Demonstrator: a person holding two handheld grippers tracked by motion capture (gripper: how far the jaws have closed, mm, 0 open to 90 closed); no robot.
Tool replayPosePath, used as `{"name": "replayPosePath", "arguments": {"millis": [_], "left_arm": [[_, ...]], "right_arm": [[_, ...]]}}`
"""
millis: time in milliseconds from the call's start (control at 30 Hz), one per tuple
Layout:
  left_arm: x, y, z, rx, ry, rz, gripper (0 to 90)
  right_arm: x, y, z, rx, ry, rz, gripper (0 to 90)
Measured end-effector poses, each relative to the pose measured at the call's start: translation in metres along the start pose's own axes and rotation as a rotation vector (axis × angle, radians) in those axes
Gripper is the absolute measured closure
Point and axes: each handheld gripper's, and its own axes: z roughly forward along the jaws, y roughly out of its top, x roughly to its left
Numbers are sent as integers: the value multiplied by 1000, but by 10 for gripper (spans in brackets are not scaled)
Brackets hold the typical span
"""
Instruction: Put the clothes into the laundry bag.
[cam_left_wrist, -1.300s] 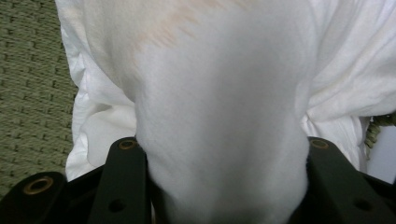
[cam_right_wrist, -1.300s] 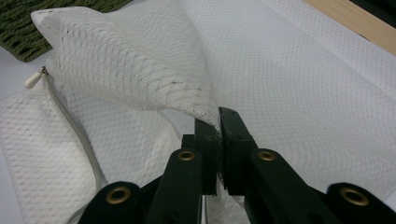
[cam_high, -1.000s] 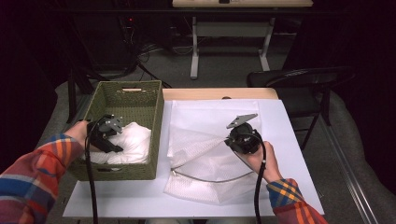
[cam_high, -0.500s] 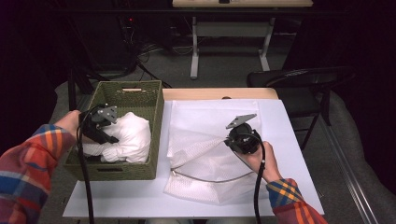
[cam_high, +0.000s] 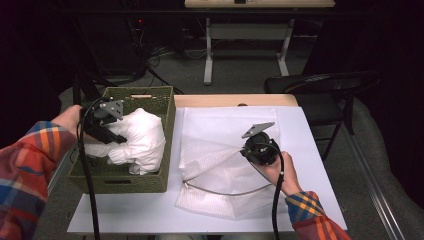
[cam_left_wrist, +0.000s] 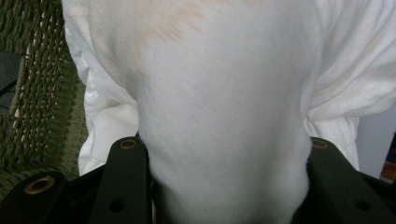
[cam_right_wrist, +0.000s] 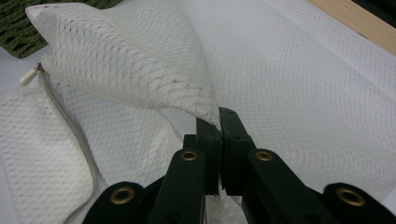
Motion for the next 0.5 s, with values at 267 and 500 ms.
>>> {"name": "replayPosePath", "arguments": {"millis": [267,500], "left_arm": [[-9,15,-10,-4,-27,18,545],[-18,25,-16,7,-24,38,544]], "right_arm": [[0,0,0,1,2,1,887],[1,1,1,-2,2,-4,887]]}}
